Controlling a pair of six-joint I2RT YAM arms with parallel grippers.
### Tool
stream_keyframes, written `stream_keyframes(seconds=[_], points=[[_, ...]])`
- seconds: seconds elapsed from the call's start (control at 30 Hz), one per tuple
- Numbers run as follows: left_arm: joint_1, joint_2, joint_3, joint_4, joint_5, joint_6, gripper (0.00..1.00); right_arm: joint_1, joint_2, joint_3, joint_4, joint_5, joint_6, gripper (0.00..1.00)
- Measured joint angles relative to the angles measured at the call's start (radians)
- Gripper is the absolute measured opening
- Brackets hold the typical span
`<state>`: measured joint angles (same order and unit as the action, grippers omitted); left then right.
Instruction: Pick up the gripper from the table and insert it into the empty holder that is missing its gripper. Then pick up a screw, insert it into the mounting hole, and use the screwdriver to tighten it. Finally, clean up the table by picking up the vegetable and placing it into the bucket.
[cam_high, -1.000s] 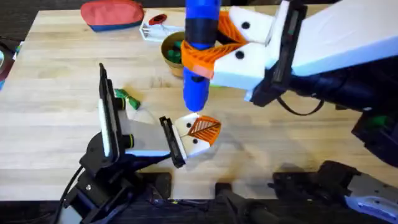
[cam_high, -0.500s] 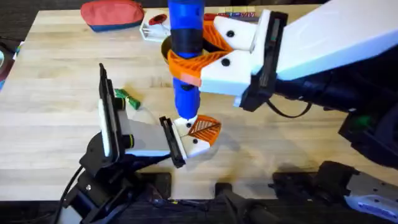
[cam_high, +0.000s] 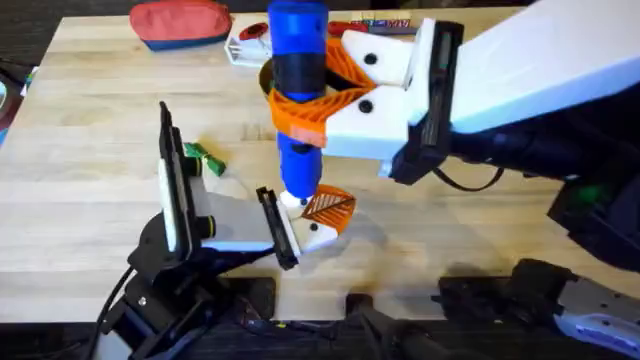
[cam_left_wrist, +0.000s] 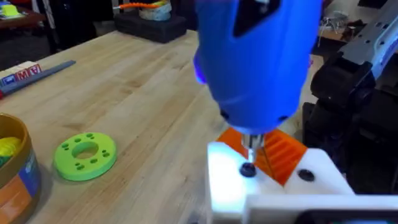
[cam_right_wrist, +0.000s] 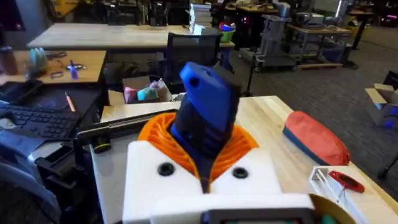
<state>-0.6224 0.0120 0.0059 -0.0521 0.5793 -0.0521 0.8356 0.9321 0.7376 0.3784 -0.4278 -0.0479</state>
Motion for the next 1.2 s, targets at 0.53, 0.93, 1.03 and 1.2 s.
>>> stream_keyframes(seconds=[0.53, 0.93, 1.03, 1.2], points=[[0.0, 0.0, 0.0, 0.0, 0.0, 0.0, 0.006, 0.0, 0.005, 0.0, -0.034, 0.0, 0.0, 0.008], [0.0, 0.0, 0.0, 0.0, 0.0, 0.0, 0.006, 0.0, 0.011, 0.0, -0.035, 0.0, -0.009, 0.008], [0.0, 0.0, 0.0, 0.0, 0.0, 0.0, 0.006, -0.001, 0.011, 0.0, -0.028, -0.004, -0.009, 0.008], [0.0, 0.0, 0.0, 0.0, 0.0, 0.0, 0.006, -0.001, 0.01, 0.0, -0.013, -0.007, -0.008, 0.008]])
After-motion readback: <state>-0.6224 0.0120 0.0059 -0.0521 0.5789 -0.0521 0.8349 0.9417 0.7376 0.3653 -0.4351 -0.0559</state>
